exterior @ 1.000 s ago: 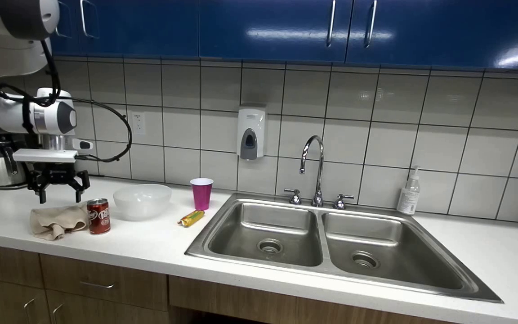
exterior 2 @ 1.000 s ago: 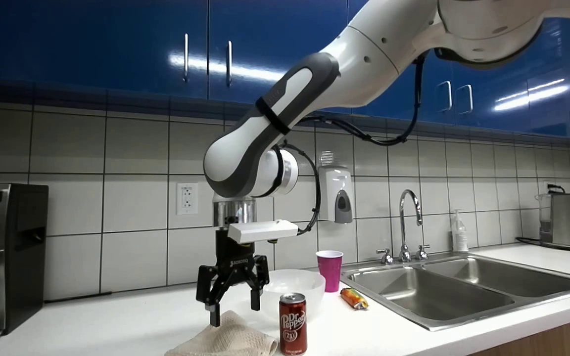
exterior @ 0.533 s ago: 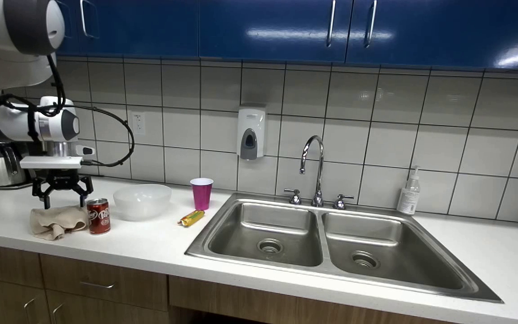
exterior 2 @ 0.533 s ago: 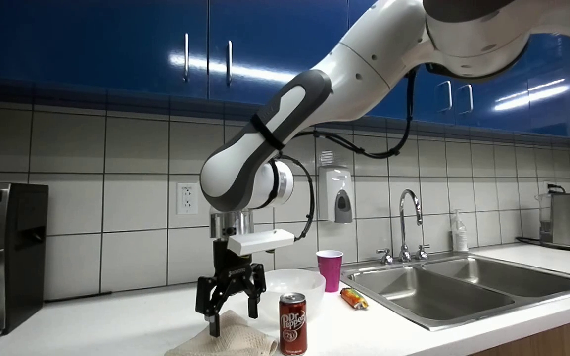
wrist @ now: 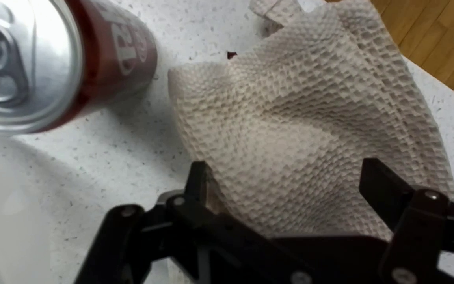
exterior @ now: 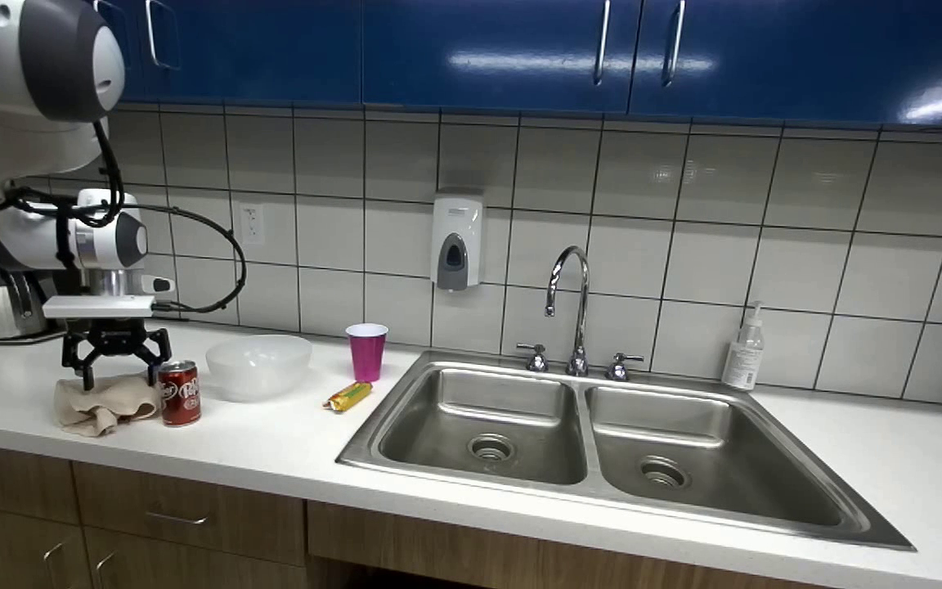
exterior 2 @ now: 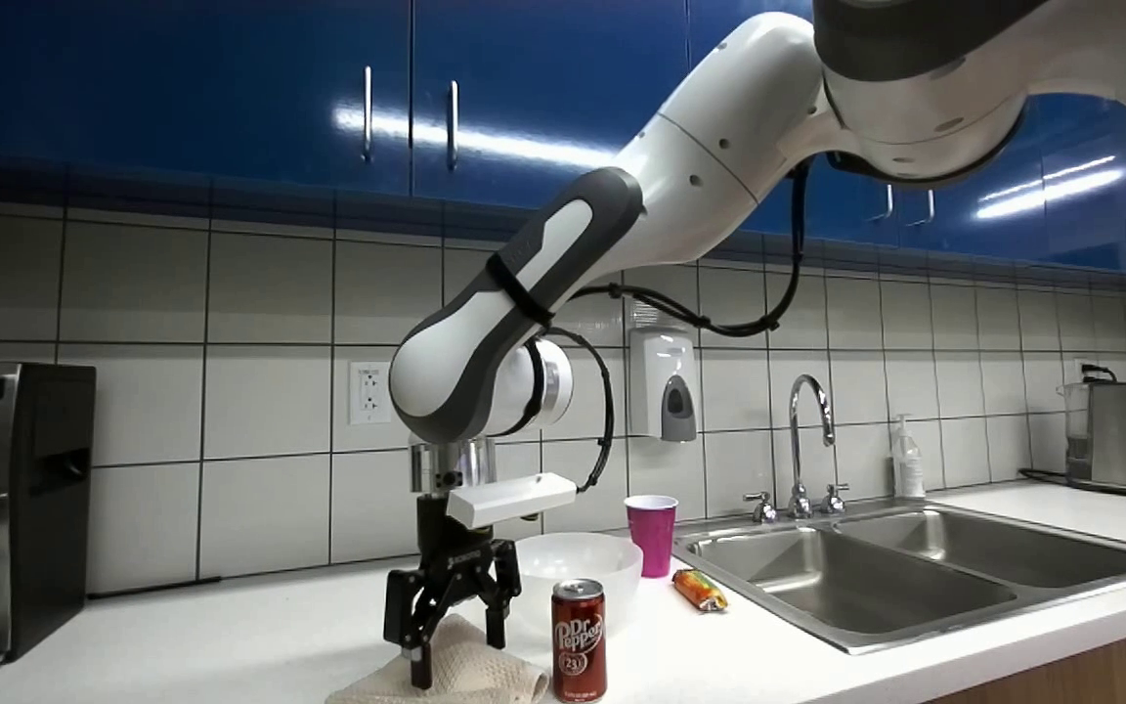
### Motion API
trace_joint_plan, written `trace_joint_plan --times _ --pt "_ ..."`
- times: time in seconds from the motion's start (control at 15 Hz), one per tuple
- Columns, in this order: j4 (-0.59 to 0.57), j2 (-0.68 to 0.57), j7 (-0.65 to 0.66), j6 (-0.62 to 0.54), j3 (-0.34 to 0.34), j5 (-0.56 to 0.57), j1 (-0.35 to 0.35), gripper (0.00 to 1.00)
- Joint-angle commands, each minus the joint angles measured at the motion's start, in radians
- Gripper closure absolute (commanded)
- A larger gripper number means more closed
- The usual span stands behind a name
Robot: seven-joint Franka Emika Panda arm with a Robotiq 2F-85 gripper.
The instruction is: Put the towel in the bowl
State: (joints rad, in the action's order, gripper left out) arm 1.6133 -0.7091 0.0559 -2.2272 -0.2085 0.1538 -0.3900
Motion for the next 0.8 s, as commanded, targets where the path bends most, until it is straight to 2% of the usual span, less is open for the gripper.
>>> trace_joint_plan --times 0.0,0.73 --pt "-0.043 -0.025 -0.024 0.032 0.009 0.008 -0.012 0.0" --pt "-0.049 -0.041 -0.03 0.035 0.006 0.001 -0.009 0.0"
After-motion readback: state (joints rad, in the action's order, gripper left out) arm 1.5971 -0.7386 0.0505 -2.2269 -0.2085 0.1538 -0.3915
